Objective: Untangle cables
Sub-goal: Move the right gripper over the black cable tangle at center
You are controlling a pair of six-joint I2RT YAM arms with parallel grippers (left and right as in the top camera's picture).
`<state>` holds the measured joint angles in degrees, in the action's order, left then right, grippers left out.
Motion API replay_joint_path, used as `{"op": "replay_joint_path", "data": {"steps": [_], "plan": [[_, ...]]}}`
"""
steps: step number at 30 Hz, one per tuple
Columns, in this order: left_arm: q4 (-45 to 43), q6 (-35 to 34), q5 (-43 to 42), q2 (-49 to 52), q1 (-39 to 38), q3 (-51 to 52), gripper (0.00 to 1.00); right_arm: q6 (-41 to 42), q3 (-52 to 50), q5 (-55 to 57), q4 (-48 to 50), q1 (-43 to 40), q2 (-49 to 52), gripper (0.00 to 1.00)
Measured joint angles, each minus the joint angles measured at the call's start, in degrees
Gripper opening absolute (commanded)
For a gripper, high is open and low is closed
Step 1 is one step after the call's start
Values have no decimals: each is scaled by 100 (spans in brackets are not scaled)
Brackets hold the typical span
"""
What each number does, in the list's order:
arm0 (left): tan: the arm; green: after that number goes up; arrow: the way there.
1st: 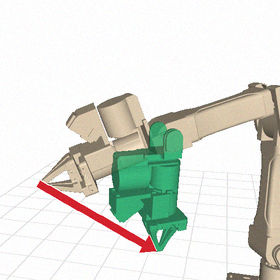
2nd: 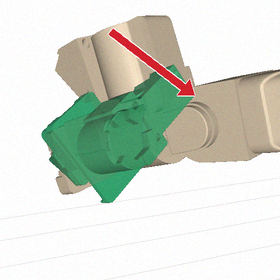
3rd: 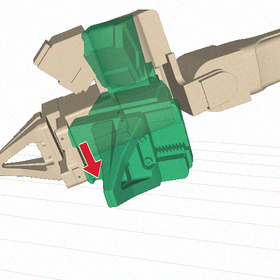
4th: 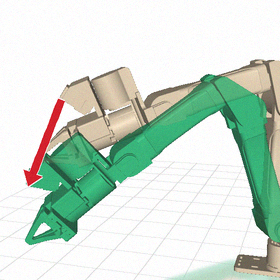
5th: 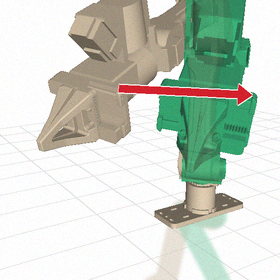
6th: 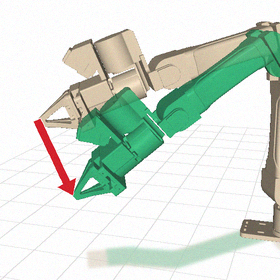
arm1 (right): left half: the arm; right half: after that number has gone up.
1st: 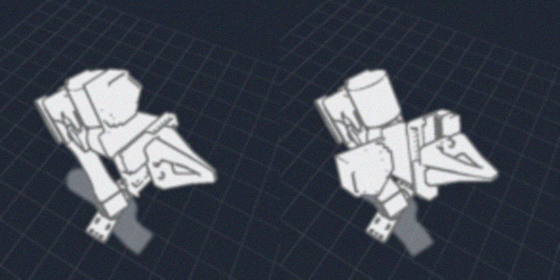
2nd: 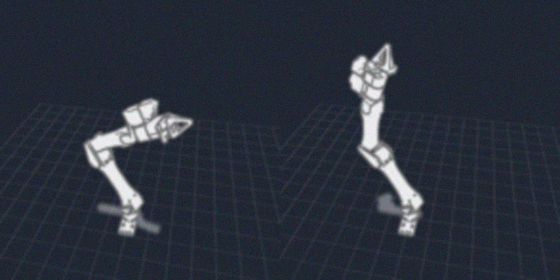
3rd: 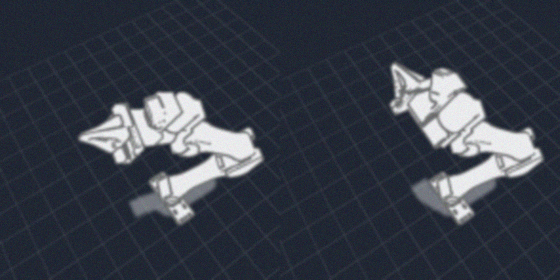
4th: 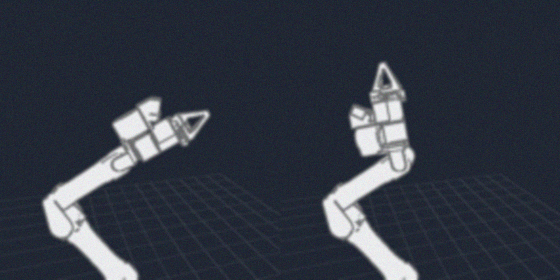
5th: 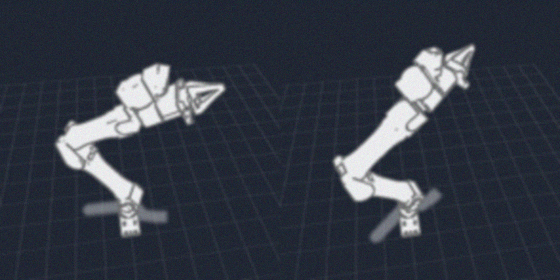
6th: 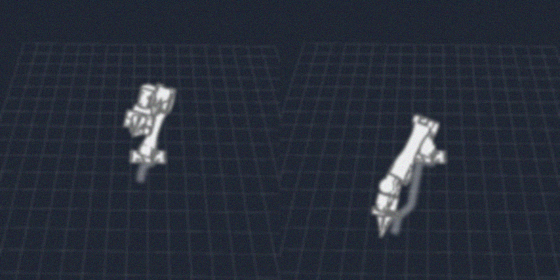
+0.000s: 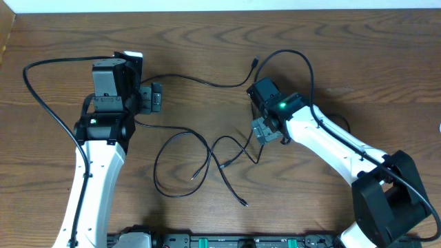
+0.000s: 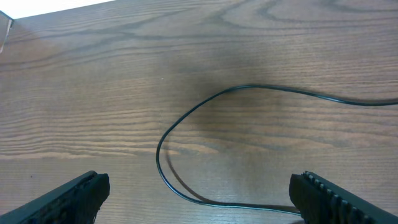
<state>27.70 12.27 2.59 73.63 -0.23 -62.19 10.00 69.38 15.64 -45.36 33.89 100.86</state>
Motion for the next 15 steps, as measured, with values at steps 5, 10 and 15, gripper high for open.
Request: {"op": "replay_joint_path", "data": {"steps": [5, 10, 15], "plan": [[0, 0, -35, 0, 0, 0, 98, -833, -289, -260, 726, 0, 0, 99], [0, 0, -44, 0, 0, 0, 98, -1985, -697, -977, 837, 0, 0, 99], [0, 0, -59, 0, 0, 0, 98, -2444, -813, -1661, 494, 4, 0, 99]]}}
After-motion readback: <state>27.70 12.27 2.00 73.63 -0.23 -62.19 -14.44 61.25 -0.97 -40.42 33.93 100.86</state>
